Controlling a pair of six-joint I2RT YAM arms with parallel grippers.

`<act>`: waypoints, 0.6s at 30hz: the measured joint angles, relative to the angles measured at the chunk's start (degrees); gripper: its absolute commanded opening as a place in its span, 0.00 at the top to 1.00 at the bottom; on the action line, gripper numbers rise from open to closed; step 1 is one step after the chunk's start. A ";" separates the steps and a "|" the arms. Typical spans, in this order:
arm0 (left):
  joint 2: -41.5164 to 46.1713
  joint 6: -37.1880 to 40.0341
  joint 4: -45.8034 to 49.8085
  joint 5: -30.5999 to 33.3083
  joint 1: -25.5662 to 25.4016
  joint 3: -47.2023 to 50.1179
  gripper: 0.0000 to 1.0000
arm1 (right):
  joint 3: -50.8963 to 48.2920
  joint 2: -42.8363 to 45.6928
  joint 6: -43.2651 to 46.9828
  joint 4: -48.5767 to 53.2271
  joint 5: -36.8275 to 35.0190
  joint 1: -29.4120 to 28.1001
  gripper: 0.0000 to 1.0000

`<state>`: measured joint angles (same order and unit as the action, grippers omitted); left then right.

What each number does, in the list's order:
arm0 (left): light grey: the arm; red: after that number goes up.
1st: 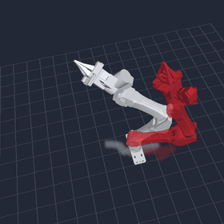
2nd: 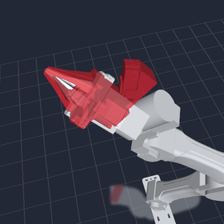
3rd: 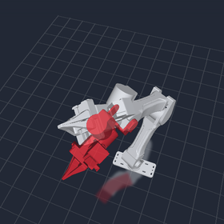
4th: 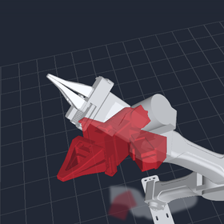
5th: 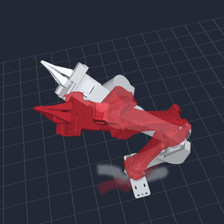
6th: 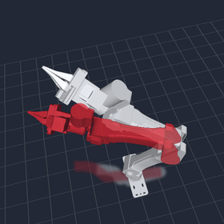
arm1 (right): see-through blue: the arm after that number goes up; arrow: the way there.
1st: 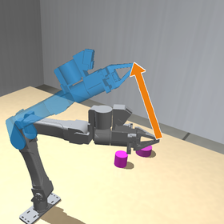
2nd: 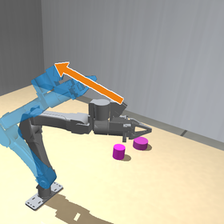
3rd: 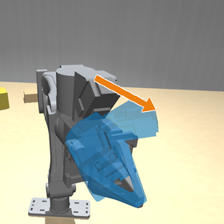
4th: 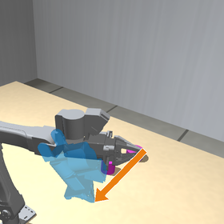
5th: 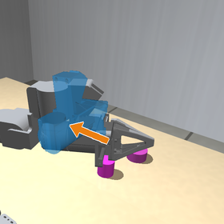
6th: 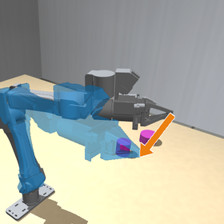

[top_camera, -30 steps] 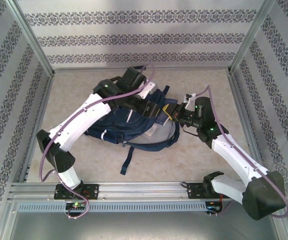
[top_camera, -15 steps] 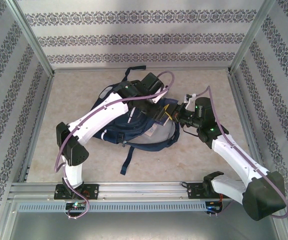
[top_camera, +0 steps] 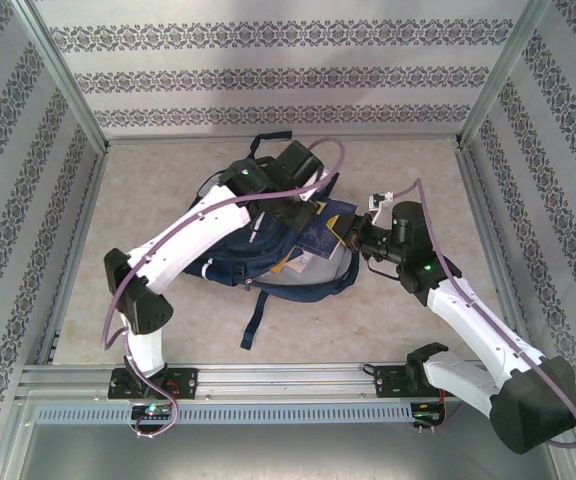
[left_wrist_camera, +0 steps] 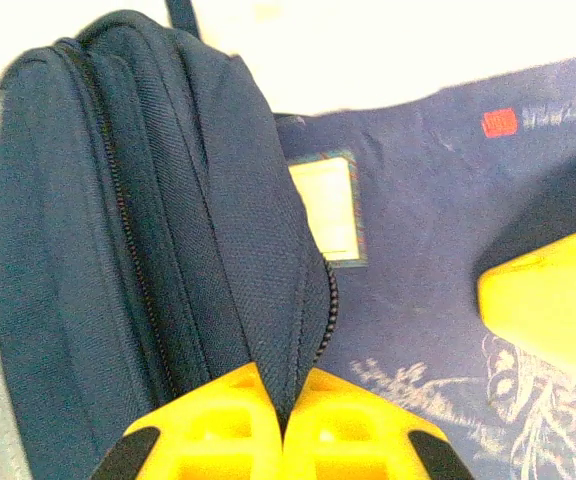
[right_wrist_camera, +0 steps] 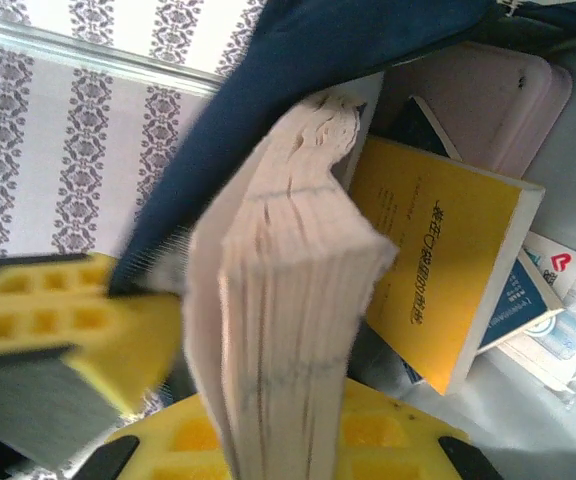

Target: Pack the student bag

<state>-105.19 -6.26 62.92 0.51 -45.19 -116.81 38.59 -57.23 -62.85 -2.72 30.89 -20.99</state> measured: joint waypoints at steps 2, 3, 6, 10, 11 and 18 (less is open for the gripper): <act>2.71 0.00 0.61 0.11 1.27 0.00 1.00 | -1.42 0.48 1.11 -0.33 -0.07 -0.48 1.00; 4.04 0.00 1.01 0.22 1.90 0.00 1.00 | -2.21 0.61 1.70 -0.35 -0.20 -0.90 1.00; 7.32 0.00 2.49 0.85 3.32 0.00 1.00 | -4.02 0.61 3.19 -0.22 -1.09 -2.01 1.00; 9.20 0.00 4.37 1.29 3.58 0.00 1.00 | -5.46 0.09 3.74 -1.27 -2.03 -3.74 1.00; 9.27 0.00 4.79 1.27 3.58 0.00 1.00 | -5.68 -0.48 3.69 -1.90 -2.21 -4.31 1.00; 9.25 -0.20 5.44 0.50 3.58 0.13 1.00 | -5.55 -7.06 1.53 -7.50 -4.70 -8.87 1.00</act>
<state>-95.94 -6.46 68.36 1.02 -41.60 -116.68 33.04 -64.29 -61.32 -10.22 26.20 -29.87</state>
